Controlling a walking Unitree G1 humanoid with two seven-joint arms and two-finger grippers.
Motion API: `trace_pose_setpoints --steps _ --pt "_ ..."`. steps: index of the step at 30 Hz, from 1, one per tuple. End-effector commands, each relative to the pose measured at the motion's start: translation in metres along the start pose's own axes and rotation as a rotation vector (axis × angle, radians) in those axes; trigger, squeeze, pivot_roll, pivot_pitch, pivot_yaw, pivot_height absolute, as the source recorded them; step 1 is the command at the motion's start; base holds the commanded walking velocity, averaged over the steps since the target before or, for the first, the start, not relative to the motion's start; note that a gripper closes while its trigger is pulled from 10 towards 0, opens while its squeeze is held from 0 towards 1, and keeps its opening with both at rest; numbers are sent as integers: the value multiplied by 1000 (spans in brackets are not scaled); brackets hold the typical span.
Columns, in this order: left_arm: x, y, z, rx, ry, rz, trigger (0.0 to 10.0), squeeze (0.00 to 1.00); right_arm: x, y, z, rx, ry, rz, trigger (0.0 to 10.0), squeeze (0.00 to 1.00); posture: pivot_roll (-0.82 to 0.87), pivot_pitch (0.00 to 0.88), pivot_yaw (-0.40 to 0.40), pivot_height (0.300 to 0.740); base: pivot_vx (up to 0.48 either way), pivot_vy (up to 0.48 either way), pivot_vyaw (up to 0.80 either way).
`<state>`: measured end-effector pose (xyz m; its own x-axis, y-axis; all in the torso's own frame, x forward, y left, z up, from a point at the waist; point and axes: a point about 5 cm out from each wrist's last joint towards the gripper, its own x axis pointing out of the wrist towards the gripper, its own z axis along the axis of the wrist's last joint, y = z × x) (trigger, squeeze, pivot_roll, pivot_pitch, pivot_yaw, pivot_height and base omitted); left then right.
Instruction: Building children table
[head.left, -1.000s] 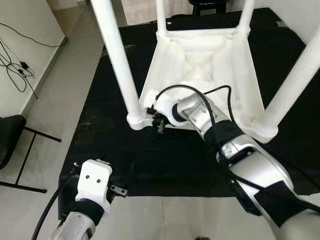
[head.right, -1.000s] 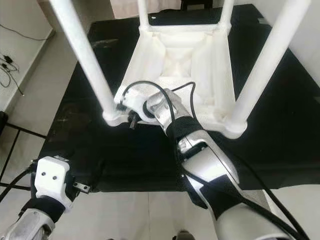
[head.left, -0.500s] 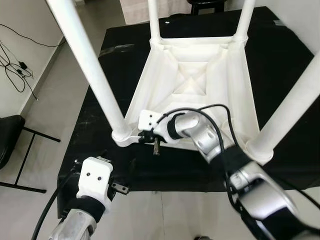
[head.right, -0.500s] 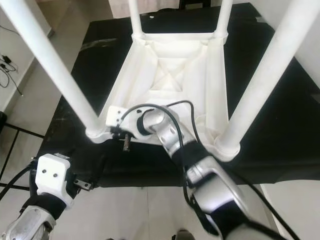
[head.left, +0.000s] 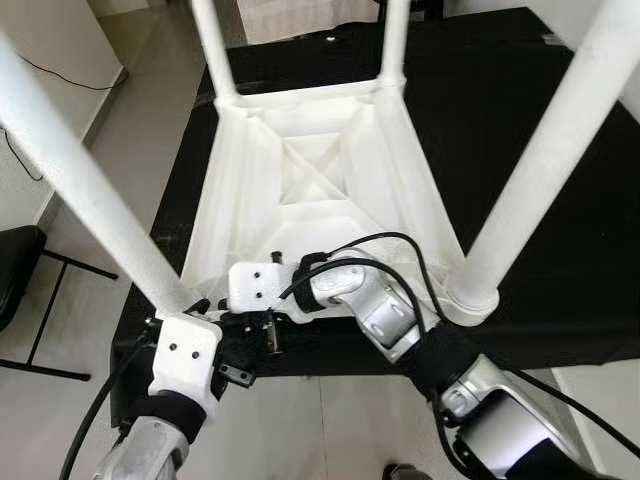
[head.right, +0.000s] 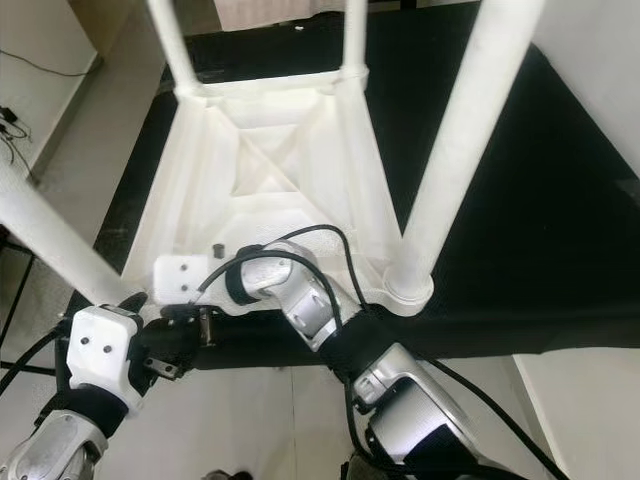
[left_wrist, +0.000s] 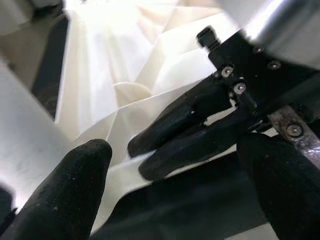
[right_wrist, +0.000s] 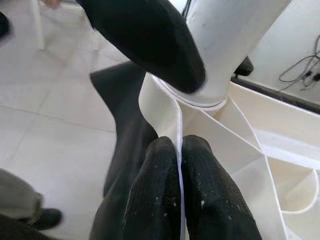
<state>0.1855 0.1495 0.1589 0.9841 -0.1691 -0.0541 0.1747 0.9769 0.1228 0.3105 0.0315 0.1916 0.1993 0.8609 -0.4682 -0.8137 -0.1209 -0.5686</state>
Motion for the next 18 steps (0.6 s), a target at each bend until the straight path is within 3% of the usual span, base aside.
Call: trace_pose_setpoints --steps 1,5,6,8,10,12,14,15,17,18 --pt "-2 -2 1 17 2 -17 10000 0 15 -16 23 -92 22 -131 10000 0 27 224 94 740 0 0 0" --pt "-2 -2 1 16 2 -16 10000 0 15 -21 19 -69 64 -193 10000 0 27 224 93 740 0 0 0" --pt "-2 -2 1 15 3 -15 10000 0 15 -27 16 -32 97 -275 10000 976 25 226 91 740 0 0 0" --pt "-2 -2 1 15 3 -15 10000 0 15 -27 16 -32 97 -275 10000 976 25 226 91 740 0 0 0" --pt "-2 -2 0 13 2 -15 10000 0 11 -33 18 85 74 -392 10000 1000 13 224 89 740 0 0 0" --pt "-1 -2 0 12 1 -16 10000 0 8 -34 20 137 44 -425 10000 1000 13 224 88 740 0 0 0" --pt "0 -2 1 11 -1 -16 10000 0 2 -35 19 153 22 -447 10000 1000 8 222 88 740 0 0 0" --pt "0 -2 2 13 -6 -16 10000 0 -9 -34 16 165 -14 -445 10000 1000 2 221 89 740 0 0 0" --pt "0 -2 2 13 -6 -16 10000 0 -9 -34 16 165 -14 -445 10000 1000 2 221 89 740 0 0 0" --pt "2 -1 3 19 -16 -12 10000 0 -22 -33 12 170 -48 -439 10000 1000 -9 218 86 740 0 0 0"
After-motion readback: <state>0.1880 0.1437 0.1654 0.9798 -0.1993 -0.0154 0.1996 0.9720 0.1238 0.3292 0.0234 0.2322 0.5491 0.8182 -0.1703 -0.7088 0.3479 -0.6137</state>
